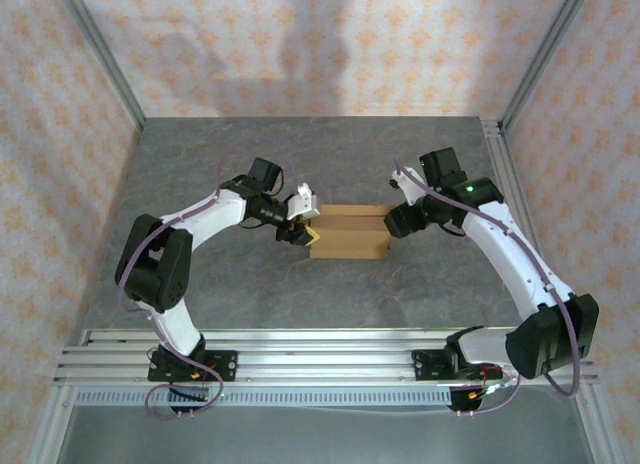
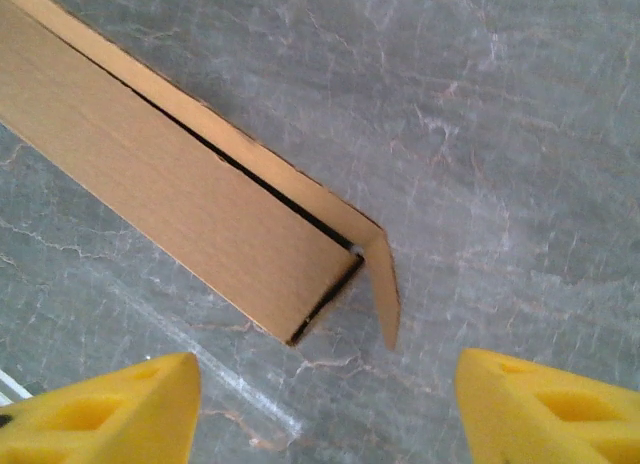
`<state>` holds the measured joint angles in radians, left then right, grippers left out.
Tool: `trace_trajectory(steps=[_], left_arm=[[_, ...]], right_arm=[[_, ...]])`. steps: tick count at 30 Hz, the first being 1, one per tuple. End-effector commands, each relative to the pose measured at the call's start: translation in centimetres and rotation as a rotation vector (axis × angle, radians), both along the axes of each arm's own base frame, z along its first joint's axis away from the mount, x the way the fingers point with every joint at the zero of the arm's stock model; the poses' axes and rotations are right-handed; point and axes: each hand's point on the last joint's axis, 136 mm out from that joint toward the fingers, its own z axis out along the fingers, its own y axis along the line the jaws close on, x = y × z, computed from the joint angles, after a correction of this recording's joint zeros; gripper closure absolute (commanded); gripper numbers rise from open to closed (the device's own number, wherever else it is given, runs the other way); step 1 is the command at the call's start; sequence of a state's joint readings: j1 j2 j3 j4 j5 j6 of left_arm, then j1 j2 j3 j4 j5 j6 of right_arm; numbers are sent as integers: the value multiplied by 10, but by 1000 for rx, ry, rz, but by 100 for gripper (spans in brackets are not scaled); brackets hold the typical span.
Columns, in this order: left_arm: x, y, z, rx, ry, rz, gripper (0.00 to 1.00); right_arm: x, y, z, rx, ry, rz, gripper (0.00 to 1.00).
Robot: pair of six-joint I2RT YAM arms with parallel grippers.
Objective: Fold the paper box
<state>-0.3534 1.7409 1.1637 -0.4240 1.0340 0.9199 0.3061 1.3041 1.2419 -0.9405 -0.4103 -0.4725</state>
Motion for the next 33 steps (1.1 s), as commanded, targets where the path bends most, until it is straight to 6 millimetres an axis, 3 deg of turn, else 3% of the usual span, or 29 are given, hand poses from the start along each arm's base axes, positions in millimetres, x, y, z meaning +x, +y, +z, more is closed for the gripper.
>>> trace_trajectory(steps=[1,9,20,29,33], left_arm=[[-5,9,2,55,-9,3,54],[-2,9,0,66,-7,-3,54],[-3,9,0,68,-13,-2,54],[1,10,-2,85,-32,15,54],[5,9,-4,96,-48,33,54]], right_arm=[[0,-12,3,-55,16,-12,39],[17,0,4,-22,18,14,56],[22,11,-4,14,64,40,68],[19,13,-6,40,81,16,98],[20,12,-2,69,73,-55,100]])
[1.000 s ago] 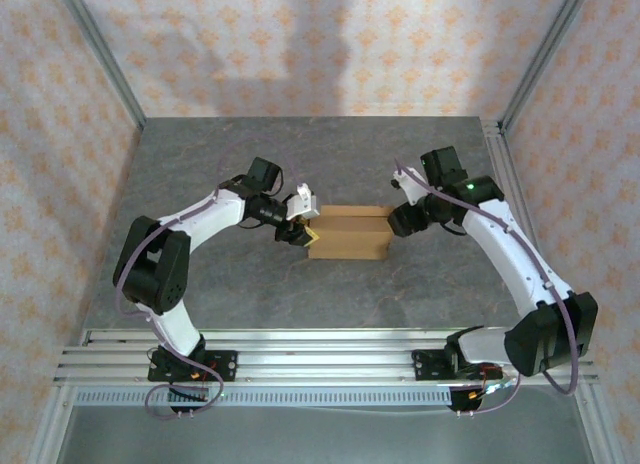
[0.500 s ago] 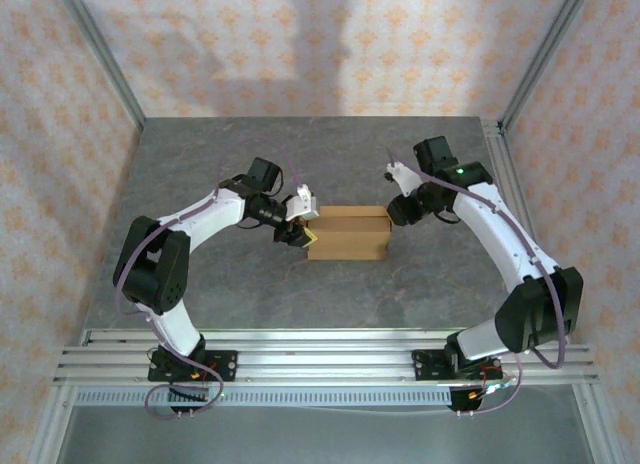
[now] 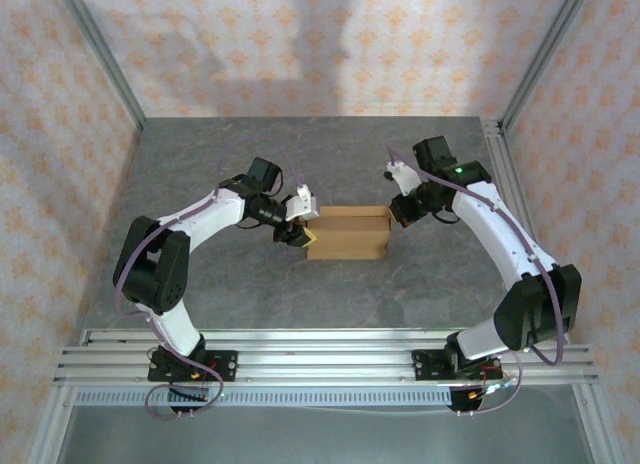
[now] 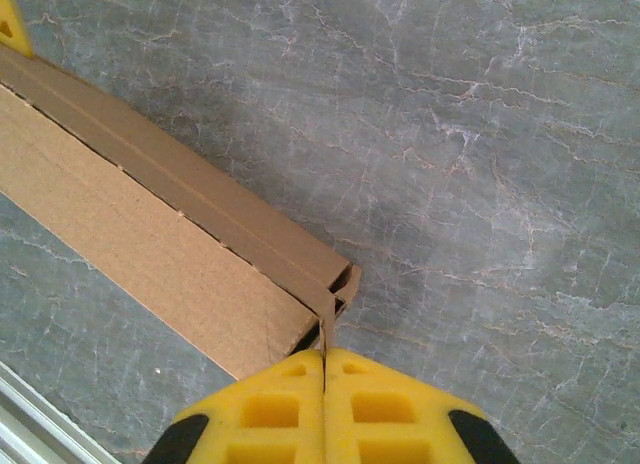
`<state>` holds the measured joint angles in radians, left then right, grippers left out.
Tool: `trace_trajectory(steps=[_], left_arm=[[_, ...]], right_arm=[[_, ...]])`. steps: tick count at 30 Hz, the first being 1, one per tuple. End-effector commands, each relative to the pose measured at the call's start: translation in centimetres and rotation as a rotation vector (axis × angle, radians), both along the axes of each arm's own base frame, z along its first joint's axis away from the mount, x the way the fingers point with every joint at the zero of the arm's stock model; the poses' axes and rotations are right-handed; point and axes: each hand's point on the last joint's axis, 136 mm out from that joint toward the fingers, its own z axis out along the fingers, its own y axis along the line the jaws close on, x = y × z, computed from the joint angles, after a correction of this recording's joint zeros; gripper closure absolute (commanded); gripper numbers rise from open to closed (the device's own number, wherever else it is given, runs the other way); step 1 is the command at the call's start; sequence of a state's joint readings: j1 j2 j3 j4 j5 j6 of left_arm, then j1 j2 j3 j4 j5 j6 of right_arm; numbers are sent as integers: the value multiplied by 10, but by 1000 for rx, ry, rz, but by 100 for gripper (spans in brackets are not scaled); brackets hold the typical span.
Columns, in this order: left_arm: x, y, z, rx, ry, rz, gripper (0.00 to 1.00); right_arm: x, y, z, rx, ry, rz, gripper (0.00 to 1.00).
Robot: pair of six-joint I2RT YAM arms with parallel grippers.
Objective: Fold the paper box
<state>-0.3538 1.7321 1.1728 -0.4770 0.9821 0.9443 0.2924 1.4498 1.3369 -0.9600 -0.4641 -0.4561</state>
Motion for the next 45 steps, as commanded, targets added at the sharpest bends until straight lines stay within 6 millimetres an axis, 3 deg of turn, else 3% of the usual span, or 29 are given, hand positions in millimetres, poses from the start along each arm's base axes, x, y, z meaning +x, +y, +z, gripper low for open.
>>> trace_trajectory(steps=[1,7,12,16,21,27,37,45], left_arm=[[7,1,1,37,-56,27,54],[16,1,0,45,-89,72,54],[17,-1,-1,50,-79,75,54],[14,-1,0,52,-67,58,54],[14,-2,0,51,-43,61,53],[13,-2,0,56,-13,61,50],[18,-6,14,16,6,120,22],[20,-2,36,-36,-20,220,7]], right_arm=[[3,-1,11,42,-33,-99,99],[10,-5,20,107,-88,-303,100],[11,-6,11,134,-59,-466,100],[6,3,6,113,-99,-487,100],[6,-7,-1,89,-153,-512,100],[7,-6,-9,73,-168,-471,100],[10,-2,-2,95,-162,-480,100],[11,-4,-2,87,-168,-495,100]])
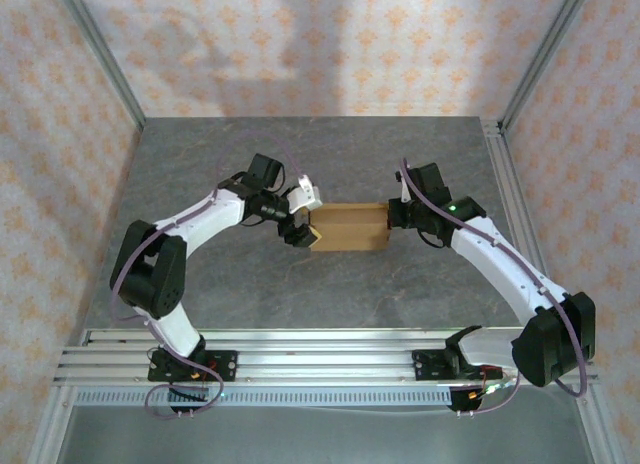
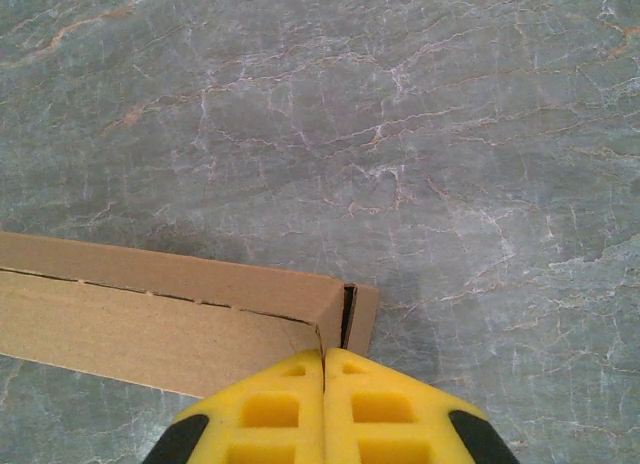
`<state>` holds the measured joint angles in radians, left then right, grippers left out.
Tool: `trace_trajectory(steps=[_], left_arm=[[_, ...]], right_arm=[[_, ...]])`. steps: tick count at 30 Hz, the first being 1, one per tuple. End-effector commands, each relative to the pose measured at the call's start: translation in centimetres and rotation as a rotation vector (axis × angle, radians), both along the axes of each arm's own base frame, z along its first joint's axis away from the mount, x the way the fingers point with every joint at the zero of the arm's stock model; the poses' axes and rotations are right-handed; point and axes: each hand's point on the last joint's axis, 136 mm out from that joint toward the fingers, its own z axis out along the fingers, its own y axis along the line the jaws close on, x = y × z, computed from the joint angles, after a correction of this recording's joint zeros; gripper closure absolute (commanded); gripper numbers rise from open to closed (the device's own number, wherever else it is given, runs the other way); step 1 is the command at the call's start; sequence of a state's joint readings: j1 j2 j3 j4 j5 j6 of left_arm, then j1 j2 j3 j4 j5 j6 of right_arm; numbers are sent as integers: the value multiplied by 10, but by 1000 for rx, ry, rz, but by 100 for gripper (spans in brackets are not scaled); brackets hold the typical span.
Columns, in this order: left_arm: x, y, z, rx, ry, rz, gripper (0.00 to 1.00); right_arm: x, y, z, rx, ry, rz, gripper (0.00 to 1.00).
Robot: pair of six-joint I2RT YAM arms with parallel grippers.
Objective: Fold the paper box
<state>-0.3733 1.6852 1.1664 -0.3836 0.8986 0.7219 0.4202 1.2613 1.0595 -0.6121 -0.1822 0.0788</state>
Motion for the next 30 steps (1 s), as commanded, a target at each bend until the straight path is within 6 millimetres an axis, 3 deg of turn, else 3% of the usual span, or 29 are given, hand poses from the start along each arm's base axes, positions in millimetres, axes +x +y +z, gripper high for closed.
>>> trace_trajectory(steps=[1,8,13,19,24,26,30], left_arm=[[3,2,22,-37,-47,73,5],[6,12,39,-80,-77,251,1],[21,40,60,-36,-113,637,0],[-10,40,71,67,-82,736,1],[-16,61,83,190,-48,829,12],[-21,60,90,211,-26,802,13],[-28,48,97,218,43,734,29]], right_arm=[[2,-3,3,-15,-7,-26,100],[2,-4,6,-15,-12,-37,100],[2,-4,7,-9,-9,-41,100],[0,-5,7,-5,-8,-42,100],[-3,-5,10,1,-19,-39,100],[-5,-4,11,7,-17,-34,100],[-7,-4,10,13,-9,-32,100]])
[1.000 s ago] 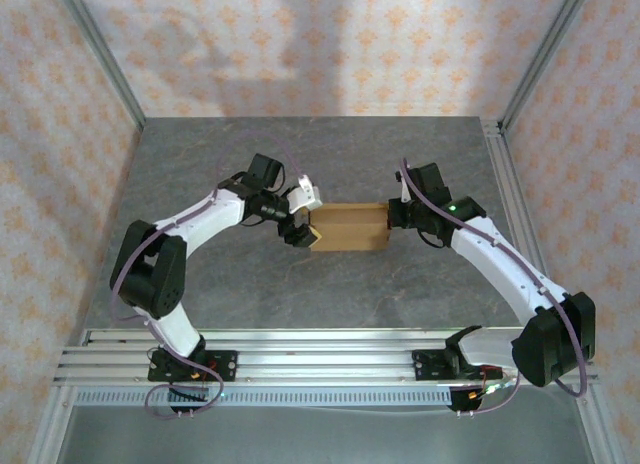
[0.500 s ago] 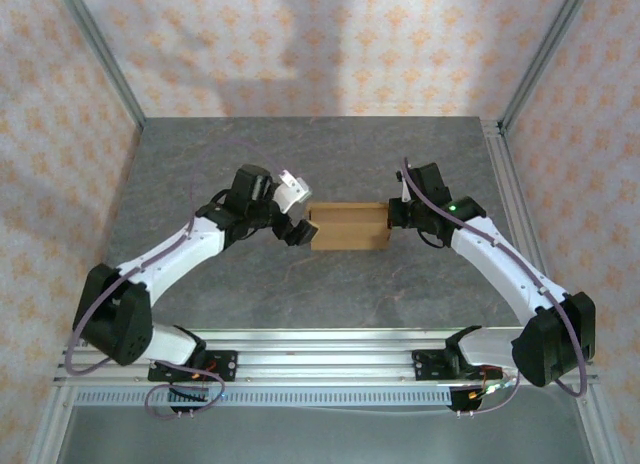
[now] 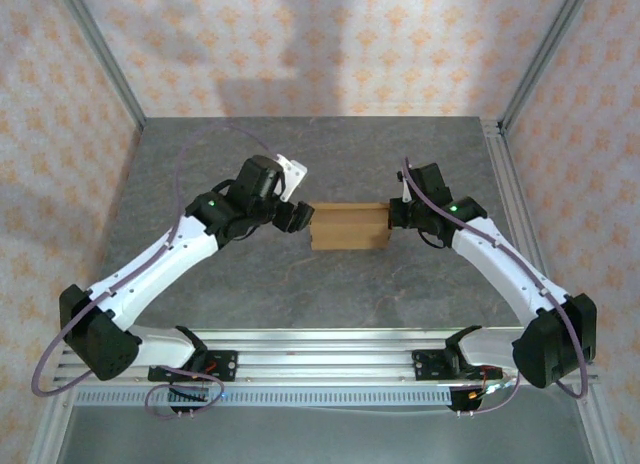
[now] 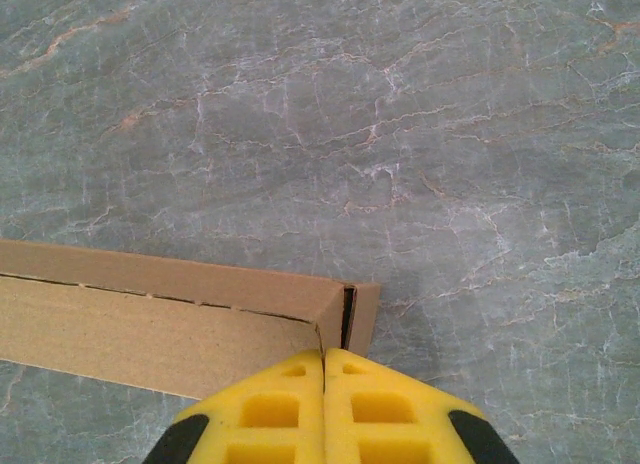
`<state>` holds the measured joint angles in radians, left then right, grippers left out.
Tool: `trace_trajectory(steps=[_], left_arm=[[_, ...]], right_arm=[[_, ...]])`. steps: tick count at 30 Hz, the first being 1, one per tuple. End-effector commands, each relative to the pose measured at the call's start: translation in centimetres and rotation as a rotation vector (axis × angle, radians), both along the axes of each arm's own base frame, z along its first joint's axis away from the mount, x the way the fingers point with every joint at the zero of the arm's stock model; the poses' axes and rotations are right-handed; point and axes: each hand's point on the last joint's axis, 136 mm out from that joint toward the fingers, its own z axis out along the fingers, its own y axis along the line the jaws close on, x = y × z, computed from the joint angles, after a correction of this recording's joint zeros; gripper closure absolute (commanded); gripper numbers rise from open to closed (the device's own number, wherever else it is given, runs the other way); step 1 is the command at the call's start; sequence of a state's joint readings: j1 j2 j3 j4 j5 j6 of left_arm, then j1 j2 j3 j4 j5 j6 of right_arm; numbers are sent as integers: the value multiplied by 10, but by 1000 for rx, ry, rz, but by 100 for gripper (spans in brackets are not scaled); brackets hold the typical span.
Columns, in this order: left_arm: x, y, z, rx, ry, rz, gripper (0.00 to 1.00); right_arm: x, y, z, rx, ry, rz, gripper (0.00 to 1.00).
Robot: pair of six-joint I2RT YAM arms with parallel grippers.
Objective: Fold the paper box
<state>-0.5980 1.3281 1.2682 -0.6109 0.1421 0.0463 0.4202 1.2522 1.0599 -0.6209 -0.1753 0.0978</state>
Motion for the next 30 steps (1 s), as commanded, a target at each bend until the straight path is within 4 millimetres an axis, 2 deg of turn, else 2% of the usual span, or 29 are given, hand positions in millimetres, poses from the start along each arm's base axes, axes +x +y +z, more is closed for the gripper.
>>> trace_trajectory(steps=[1,8,13,18,30], left_arm=[[-14,2,-15,43,137,-13,33],[-1,-7,-31,33,232,0,55],[14,-1,-38,11,249,59,59],[23,3,-44,-16,274,91,69],[29,-23,-48,-70,304,-14,70]], right_arm=[[-5,-2,7,7,-9,-12,100],[-5,1,6,13,4,-3,100],[-4,2,6,7,10,8,100],[-4,4,5,-1,24,20,100],[-3,4,5,-17,37,29,100]])
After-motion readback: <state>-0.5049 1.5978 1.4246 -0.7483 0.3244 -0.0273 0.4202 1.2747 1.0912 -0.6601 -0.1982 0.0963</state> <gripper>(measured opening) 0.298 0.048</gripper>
